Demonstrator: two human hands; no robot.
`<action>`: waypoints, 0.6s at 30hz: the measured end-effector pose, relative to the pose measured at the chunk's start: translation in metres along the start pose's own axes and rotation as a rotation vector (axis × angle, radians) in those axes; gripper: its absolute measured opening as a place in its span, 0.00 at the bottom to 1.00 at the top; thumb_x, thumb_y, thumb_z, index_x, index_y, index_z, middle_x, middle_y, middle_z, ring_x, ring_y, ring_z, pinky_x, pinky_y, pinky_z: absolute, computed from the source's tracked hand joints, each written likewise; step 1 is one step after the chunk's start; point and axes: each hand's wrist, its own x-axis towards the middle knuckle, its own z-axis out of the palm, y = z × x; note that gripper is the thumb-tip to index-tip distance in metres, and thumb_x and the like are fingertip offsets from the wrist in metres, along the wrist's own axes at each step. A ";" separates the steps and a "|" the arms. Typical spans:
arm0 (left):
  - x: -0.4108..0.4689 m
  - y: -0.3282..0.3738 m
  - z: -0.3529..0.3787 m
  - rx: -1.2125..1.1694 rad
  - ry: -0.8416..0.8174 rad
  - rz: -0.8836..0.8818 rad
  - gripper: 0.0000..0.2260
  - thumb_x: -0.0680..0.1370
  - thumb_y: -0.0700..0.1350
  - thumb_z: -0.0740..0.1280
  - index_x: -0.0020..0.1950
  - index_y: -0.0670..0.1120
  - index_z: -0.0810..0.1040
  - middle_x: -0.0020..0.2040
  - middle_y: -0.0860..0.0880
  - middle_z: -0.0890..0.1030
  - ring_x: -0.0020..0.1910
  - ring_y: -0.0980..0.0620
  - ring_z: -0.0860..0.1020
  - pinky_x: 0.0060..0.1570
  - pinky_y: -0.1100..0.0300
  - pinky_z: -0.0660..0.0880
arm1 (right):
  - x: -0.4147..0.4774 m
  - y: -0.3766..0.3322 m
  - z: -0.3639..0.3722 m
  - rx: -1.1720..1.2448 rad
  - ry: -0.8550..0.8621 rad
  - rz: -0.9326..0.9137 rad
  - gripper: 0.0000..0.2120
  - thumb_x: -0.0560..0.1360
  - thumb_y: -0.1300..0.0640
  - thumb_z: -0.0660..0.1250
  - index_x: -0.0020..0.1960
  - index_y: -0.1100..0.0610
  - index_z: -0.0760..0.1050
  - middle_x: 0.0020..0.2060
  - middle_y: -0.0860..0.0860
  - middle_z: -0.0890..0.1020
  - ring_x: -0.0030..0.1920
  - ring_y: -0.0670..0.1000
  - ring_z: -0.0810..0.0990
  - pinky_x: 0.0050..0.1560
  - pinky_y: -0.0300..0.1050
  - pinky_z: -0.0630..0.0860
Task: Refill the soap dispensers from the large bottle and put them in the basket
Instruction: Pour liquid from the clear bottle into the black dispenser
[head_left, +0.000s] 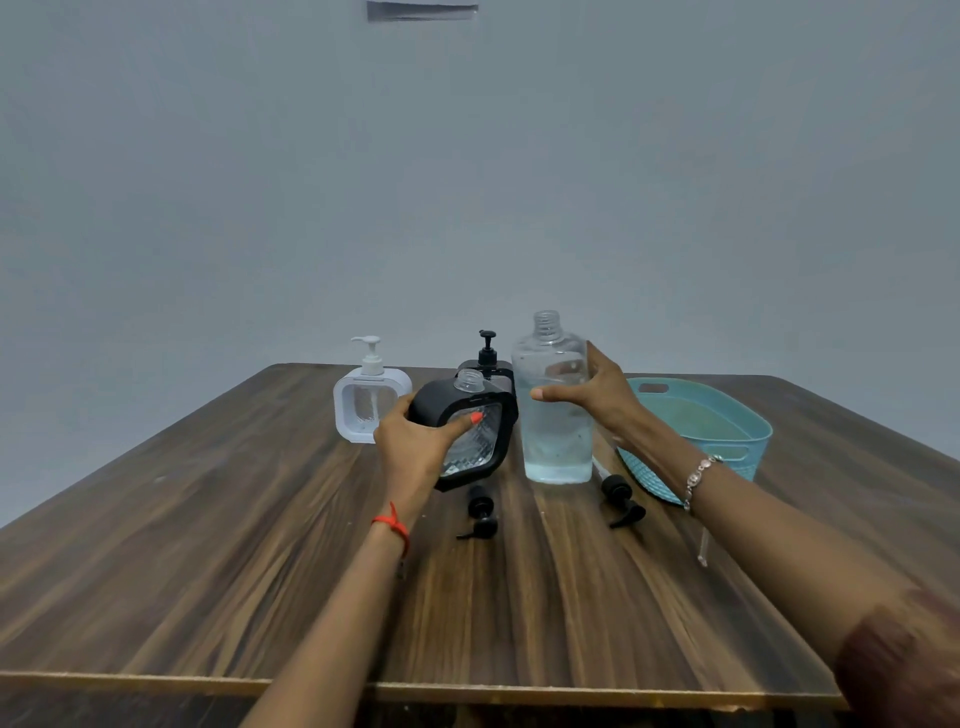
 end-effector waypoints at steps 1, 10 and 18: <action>0.001 0.000 -0.002 -0.003 -0.012 -0.003 0.23 0.60 0.44 0.81 0.51 0.41 0.79 0.43 0.46 0.83 0.43 0.50 0.81 0.42 0.62 0.78 | 0.000 0.005 0.000 0.029 -0.009 0.020 0.32 0.54 0.56 0.82 0.55 0.52 0.75 0.52 0.57 0.81 0.52 0.56 0.81 0.50 0.52 0.80; 0.012 -0.005 -0.012 -0.090 -0.092 -0.063 0.17 0.58 0.42 0.81 0.40 0.50 0.78 0.39 0.51 0.83 0.40 0.52 0.81 0.44 0.58 0.79 | 0.001 0.035 -0.001 0.233 -0.091 0.104 0.39 0.50 0.55 0.83 0.59 0.58 0.75 0.54 0.58 0.82 0.54 0.60 0.80 0.57 0.60 0.76; 0.015 -0.008 -0.012 -0.178 -0.152 -0.119 0.16 0.60 0.39 0.80 0.42 0.48 0.79 0.41 0.49 0.83 0.42 0.49 0.82 0.46 0.54 0.79 | 0.006 0.034 -0.008 0.310 -0.200 0.101 0.48 0.47 0.54 0.85 0.64 0.58 0.71 0.57 0.58 0.80 0.59 0.59 0.78 0.58 0.55 0.76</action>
